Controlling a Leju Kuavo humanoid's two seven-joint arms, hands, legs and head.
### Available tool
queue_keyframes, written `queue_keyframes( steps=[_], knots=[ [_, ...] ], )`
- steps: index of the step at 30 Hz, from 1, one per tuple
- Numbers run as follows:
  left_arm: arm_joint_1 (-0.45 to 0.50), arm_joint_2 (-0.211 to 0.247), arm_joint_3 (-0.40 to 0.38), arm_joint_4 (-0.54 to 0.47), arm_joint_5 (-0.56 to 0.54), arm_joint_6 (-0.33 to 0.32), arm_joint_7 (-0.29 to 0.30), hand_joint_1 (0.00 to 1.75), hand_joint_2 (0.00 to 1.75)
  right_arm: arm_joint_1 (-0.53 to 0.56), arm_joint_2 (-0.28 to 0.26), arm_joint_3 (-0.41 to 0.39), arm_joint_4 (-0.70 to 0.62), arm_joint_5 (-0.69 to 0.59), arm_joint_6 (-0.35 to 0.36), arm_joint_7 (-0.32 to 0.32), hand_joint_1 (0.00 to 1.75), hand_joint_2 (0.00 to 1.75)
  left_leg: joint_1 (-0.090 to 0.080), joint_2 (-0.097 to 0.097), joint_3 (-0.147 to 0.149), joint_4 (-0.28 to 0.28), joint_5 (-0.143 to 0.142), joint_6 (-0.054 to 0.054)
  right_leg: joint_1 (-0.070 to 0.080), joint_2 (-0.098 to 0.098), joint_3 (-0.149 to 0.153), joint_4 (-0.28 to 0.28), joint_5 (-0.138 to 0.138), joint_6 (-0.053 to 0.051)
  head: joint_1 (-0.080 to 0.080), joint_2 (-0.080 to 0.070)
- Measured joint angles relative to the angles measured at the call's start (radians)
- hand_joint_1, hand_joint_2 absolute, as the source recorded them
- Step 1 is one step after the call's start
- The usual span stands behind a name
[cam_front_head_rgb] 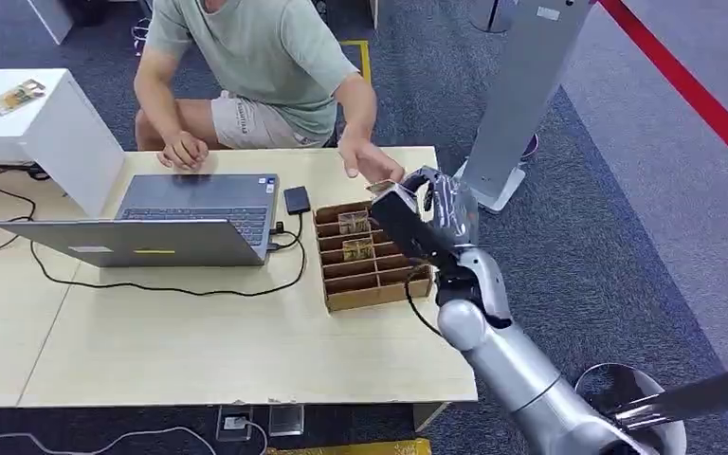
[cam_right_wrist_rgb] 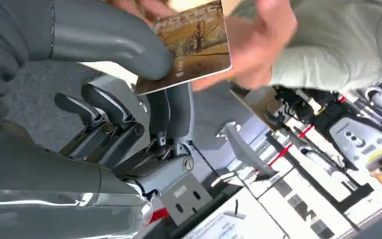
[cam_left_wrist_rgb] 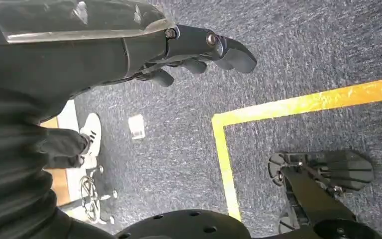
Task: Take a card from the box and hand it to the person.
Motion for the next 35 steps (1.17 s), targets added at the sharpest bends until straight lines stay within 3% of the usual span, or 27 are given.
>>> queue_keyframes(
  steps=[6,14,15,27,35],
  knots=[
    [-0.002,0.005,-0.006,0.000,-0.009,-0.002,0.000,0.00,1.75,-0.169,0.031,0.004,0.197,0.035,0.026,0.038,1.75,1.75,0.000,0.000,0.000,0.000,0.000,0.000,0.000,-0.001,0.000,0.000,0.000,0.000,-0.001,0.000],
    [-0.002,0.008,-0.011,0.000,-0.005,0.000,0.009,0.00,1.75,-0.262,0.088,0.020,0.404,0.074,0.036,0.035,1.75,1.75,0.000,0.000,-0.001,0.000,0.000,0.000,0.000,-0.001,0.000,0.000,0.000,0.000,0.000,0.000],
    [-0.002,0.008,-0.012,0.000,-0.005,0.000,0.013,0.00,1.75,-0.266,0.093,0.021,0.425,0.074,0.035,0.030,0.00,1.75,0.000,0.000,-0.001,0.000,0.000,0.000,0.000,-0.001,-0.001,0.000,0.000,0.000,0.000,0.000],
    [-0.001,0.011,-0.017,0.000,-0.006,-0.002,0.005,0.00,1.75,-0.273,0.123,0.029,0.540,0.050,0.016,-0.014,0.00,1.75,0.000,0.000,0.000,0.000,0.000,0.000,0.000,0.000,-0.001,0.000,0.000,0.000,0.000,0.000],
    [0.000,0.011,-0.017,0.000,0.016,0.005,0.003,0.00,1.75,-0.267,0.122,0.020,0.511,-0.064,-0.040,-0.071,0.00,1.75,0.000,0.000,0.000,0.000,0.000,0.000,0.000,0.000,-0.001,0.000,0.000,0.000,0.000,0.000]
  ],
)
